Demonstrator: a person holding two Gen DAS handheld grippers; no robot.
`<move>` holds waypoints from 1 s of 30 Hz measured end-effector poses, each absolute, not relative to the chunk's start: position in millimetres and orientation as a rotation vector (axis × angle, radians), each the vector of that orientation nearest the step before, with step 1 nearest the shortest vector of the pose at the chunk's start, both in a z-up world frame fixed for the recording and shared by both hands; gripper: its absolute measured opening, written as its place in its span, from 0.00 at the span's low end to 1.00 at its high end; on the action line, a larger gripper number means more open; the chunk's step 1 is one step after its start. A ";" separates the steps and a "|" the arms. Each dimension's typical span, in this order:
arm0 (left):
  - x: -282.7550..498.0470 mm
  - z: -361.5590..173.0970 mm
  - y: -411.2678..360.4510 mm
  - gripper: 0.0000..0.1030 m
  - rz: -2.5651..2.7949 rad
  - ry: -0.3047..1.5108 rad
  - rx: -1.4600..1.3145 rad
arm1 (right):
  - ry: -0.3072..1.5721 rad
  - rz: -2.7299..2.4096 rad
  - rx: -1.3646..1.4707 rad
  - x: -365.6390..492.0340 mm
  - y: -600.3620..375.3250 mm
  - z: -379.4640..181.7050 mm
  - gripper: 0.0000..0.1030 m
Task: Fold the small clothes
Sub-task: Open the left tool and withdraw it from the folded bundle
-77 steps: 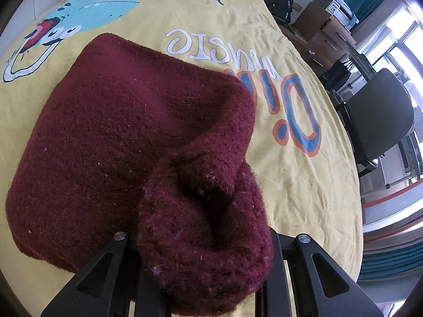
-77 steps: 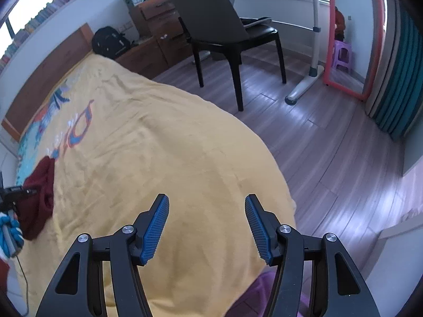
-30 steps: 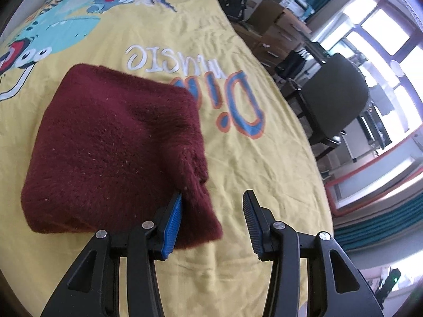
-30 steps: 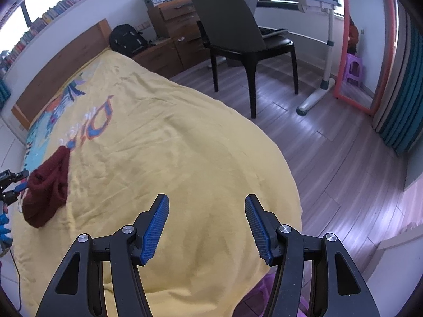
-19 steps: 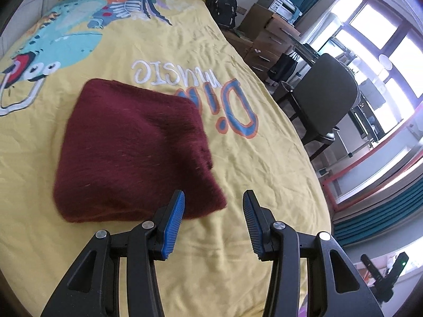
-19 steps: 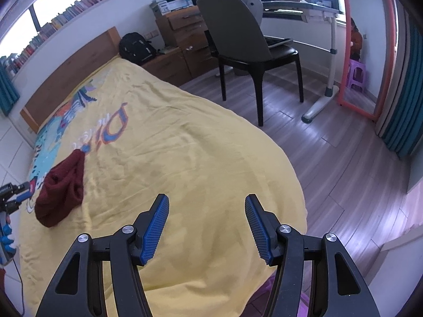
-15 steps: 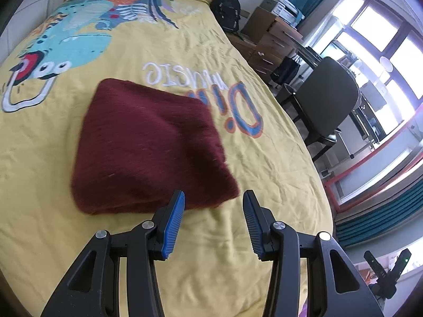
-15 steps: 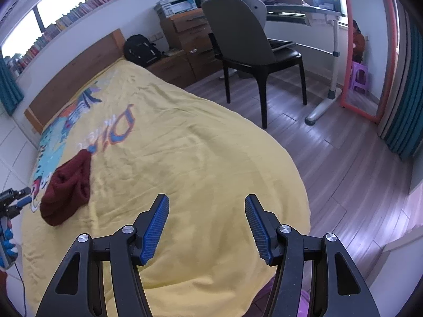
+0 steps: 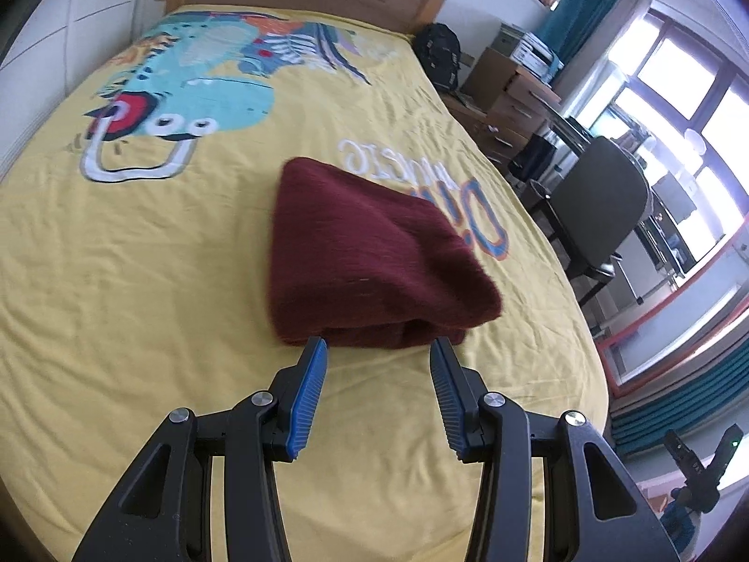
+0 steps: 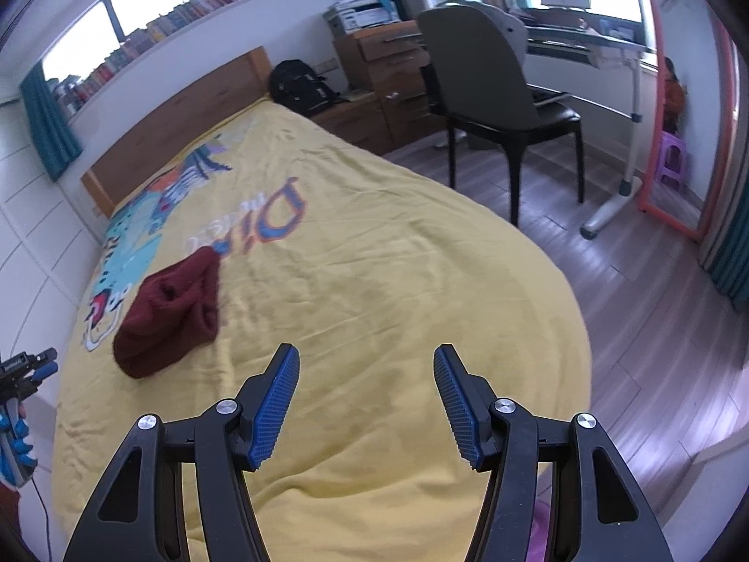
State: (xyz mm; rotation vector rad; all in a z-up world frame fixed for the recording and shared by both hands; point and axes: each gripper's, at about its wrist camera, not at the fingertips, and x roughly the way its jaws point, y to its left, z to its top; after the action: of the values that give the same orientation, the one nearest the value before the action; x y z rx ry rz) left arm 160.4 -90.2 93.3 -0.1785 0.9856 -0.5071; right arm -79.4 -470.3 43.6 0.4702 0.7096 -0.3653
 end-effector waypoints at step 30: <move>167.5 88.0 87.5 0.39 -0.239 0.963 -0.246 | 0.813 0.053 0.281 135.2 -275.7 47.6 0.60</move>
State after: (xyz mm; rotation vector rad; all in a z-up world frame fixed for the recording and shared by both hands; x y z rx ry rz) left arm 167.5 87.5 88.0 -0.2463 0.9633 -0.2388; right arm 135.2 -275.7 47.6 0.2812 0.8132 0.0533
